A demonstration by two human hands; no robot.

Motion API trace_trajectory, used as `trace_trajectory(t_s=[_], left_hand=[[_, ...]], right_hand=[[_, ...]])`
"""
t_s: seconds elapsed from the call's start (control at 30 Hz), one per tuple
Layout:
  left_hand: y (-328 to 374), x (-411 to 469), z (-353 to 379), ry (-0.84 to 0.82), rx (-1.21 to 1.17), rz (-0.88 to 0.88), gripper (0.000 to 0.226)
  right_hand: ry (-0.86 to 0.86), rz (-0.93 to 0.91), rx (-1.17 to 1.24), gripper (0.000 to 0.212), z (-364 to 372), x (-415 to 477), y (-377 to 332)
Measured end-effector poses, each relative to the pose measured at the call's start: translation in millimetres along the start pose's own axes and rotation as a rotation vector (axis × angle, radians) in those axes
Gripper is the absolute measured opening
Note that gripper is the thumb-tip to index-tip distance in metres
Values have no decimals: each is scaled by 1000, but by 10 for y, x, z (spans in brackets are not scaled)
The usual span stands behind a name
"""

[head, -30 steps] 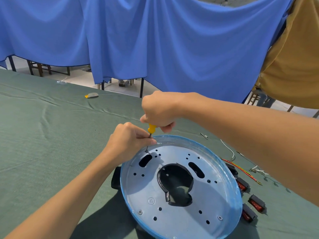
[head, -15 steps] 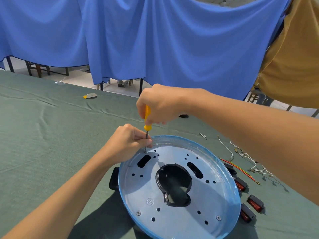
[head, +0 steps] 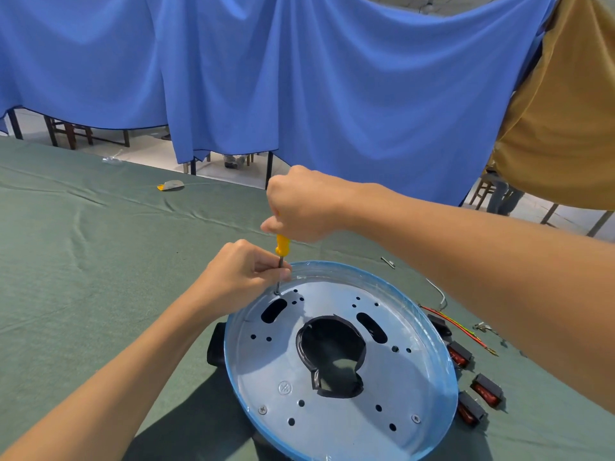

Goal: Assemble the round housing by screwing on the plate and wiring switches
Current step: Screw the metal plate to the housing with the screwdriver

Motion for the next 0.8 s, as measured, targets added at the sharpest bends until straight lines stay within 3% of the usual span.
trace_trajectory(t_s=[0.13,0.23,0.33,0.4,0.5,0.63,0.8], left_hand=[[-1,1,-15,68,-36,-9,7],[-12,19,-10,-6,-10,4,8],[2,1,8,-23,14,8,8],[15,-13,6,60,19,0,8],[20,-1,1,117,50,-7,6],[0,14,31,2,30,21,8],[5,0,18,70,21,19,10]], right_hand=[[-89,23,25,38,36,18,60],[-72,-54,31,17,-20,3,54],[-1,-47,30,36,-31,-14,25],[23,8,3,43,5,-10,14],[-43,41,-17,37,34,10,27],[-114,-70,8,13,4,2,-17],[-75,-2,13,37,104,3,22]])
Point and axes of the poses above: each hand's wrist, its own x-axis towards the middle knuckle, its own z-axis out of the palm, y = z × x, the point moved 4 cm from there along x, towards the middle knuckle, and after that the axes turned 6 degrees about -y, right-handed, at the moved point
